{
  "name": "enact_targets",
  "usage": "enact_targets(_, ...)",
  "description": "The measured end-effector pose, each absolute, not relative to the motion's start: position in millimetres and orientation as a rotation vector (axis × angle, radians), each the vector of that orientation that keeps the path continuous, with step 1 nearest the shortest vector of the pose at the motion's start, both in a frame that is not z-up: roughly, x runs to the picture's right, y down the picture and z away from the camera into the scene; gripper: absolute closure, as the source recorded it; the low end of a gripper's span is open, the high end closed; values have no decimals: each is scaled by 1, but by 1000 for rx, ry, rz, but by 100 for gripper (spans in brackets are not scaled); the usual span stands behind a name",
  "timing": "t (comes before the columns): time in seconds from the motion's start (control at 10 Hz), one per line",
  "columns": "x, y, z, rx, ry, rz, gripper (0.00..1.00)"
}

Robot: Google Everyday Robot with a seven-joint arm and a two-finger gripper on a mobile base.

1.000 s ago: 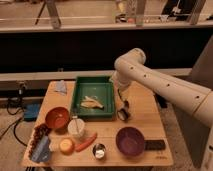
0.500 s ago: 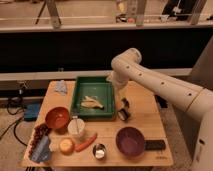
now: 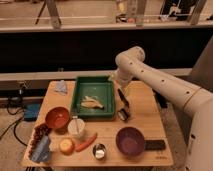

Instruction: Place brush in table surface

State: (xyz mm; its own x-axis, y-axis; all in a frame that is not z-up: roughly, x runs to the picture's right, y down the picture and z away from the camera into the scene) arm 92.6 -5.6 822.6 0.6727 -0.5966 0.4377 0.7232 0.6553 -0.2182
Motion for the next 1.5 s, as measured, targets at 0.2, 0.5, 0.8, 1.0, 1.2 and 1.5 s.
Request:
enact_targets(0.2, 112, -4, 829, -383, -422, -999, 20)
enact_targets(0.5, 131, 8, 840, -346, -469, -1280, 20)
enact_targets(0.8, 137, 33, 865, -358, -432, -1366, 20)
enact_targets(1.0, 152, 42, 879, -389, -392, -1381, 20)
enact_targets(1.2, 170, 43, 892, -418, -364, -1372, 20)
enact_targets(1.5, 184, 55, 911, -488, -386, -1368, 20)
